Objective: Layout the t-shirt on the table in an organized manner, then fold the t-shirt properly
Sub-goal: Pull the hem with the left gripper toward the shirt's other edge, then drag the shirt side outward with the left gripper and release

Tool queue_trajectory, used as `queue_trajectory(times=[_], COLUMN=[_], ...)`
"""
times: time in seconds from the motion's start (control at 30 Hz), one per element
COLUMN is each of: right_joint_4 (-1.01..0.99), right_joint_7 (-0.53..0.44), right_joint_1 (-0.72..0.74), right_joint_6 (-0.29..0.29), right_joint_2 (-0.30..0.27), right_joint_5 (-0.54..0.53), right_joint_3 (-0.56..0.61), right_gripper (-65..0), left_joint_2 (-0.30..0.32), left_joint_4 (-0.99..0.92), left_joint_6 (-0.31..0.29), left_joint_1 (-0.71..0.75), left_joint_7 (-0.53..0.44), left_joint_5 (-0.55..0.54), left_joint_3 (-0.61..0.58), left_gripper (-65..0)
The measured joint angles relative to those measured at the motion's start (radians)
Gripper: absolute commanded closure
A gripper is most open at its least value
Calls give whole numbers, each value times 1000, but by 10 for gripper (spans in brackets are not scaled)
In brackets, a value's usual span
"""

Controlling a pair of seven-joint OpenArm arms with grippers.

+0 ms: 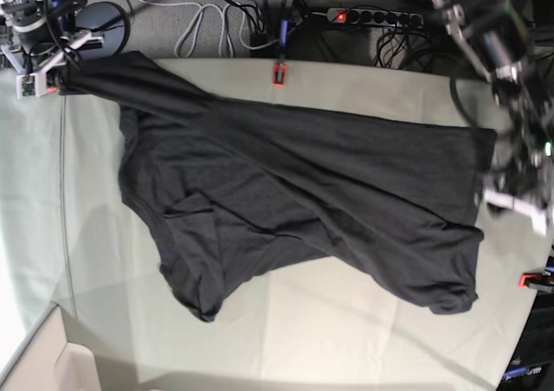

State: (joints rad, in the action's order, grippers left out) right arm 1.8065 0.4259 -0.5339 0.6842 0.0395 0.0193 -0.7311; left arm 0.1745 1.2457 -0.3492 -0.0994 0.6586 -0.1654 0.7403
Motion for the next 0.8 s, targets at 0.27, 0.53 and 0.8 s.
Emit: queue_trajectory(times=[0.27,0.53,0.8], right_joint_4=[0,-1,-1], right_joint_7=[0,0,0], right_joint_1=[-1,1,2], right_joint_6=[0,0,0], right_joint_2=[2,-1,-1], right_joint_5=[0,-1,0], right_joint_3=[23,45,45], right_gripper=[0,0,0], left_joint_2=[5,-3,-2], left_joint_4=[-2,-2,-32], left_joint_6=[-3,1,-3], left_joint_1=[149,172,190], left_joint_7=[3,-4,-11], left_joint_5=[-80,-76,-73], left_joint_3=[23,23,17], left_gripper=[-248,-269,-527])
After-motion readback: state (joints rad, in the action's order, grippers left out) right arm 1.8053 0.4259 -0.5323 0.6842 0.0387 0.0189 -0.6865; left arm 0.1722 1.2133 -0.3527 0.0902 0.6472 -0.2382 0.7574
